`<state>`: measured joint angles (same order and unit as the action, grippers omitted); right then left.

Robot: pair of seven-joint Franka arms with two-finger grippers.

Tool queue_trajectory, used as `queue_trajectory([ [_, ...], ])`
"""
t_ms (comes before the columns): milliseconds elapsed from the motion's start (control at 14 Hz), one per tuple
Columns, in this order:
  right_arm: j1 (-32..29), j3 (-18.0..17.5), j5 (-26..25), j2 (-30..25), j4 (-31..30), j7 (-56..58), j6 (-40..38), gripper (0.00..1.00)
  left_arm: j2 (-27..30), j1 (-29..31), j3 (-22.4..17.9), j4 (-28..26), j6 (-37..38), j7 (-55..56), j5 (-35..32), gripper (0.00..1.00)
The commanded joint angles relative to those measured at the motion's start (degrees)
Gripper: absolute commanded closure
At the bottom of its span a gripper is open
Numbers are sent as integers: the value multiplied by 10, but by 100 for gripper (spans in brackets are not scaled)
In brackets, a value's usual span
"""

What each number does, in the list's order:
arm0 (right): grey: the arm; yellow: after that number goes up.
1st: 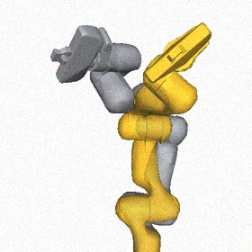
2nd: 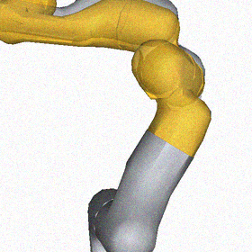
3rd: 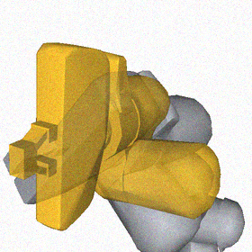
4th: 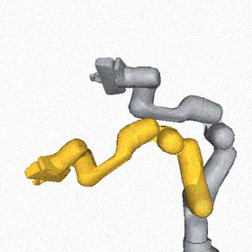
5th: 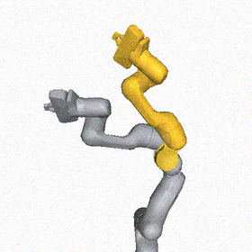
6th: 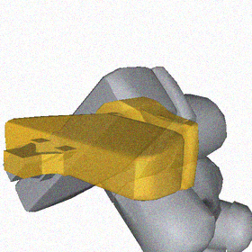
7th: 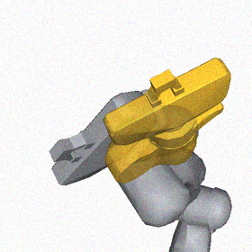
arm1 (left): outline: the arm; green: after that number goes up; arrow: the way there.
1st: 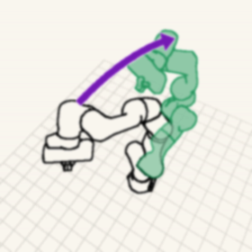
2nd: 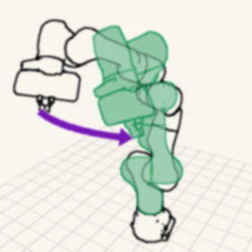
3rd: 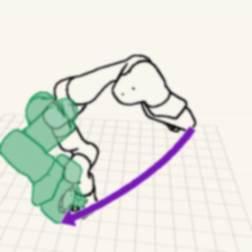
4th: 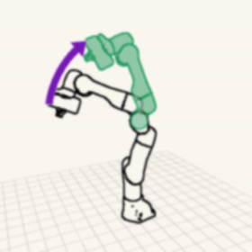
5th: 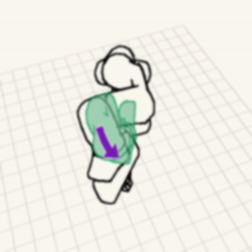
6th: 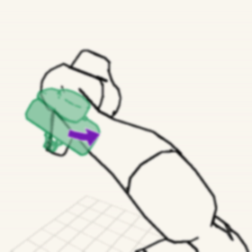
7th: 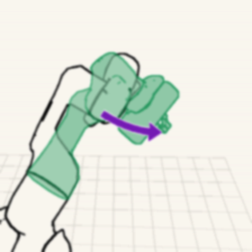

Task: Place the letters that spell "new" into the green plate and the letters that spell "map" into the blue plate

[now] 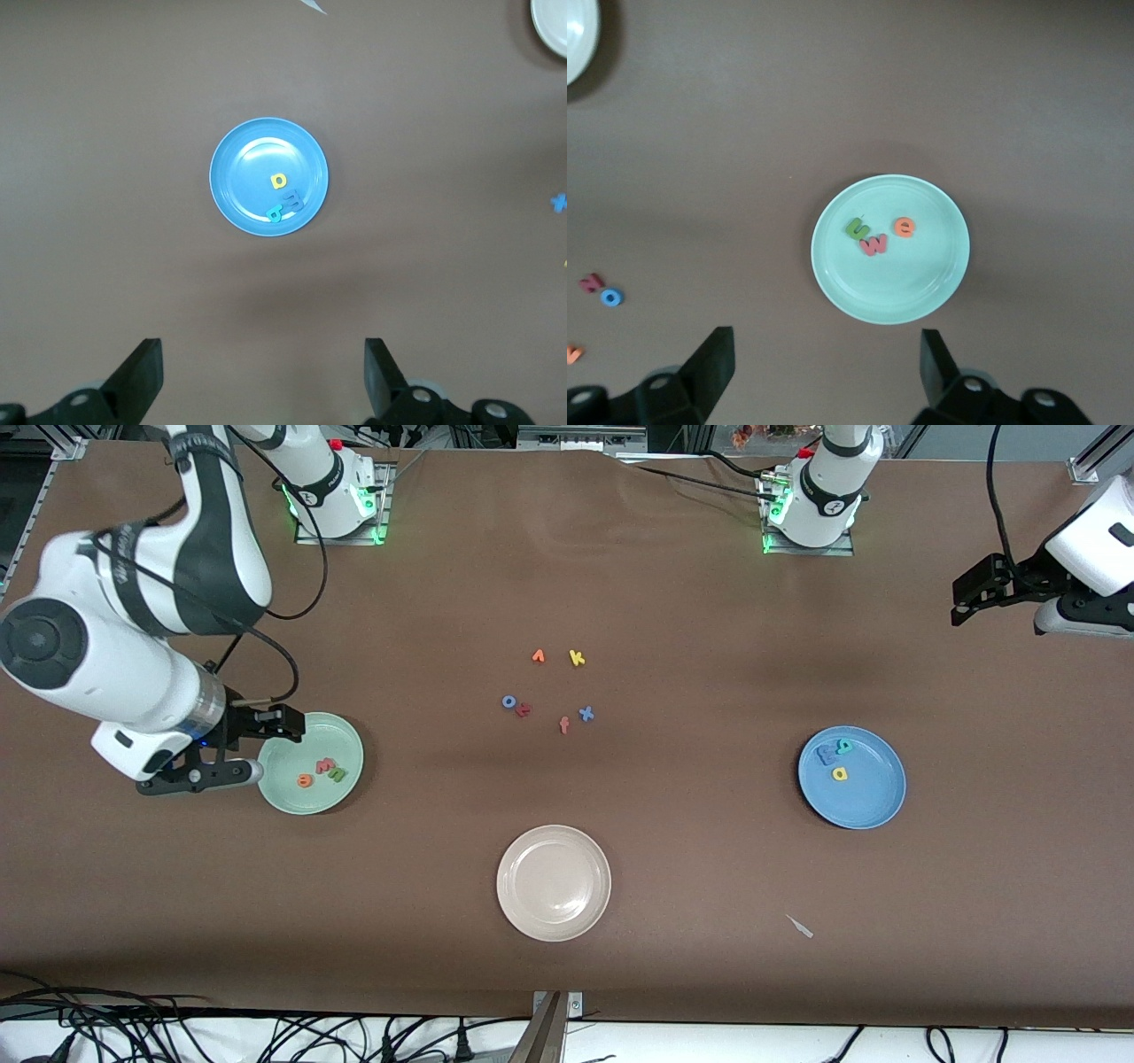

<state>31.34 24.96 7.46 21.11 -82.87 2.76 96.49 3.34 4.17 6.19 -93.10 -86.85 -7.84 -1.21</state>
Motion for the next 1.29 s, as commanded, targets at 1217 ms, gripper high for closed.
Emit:
queue_trajectory([
  [1217,-225,-221,-29,-236,-112,-12,-98,0,-8,5,-24,5,0,-44,37,0],
])
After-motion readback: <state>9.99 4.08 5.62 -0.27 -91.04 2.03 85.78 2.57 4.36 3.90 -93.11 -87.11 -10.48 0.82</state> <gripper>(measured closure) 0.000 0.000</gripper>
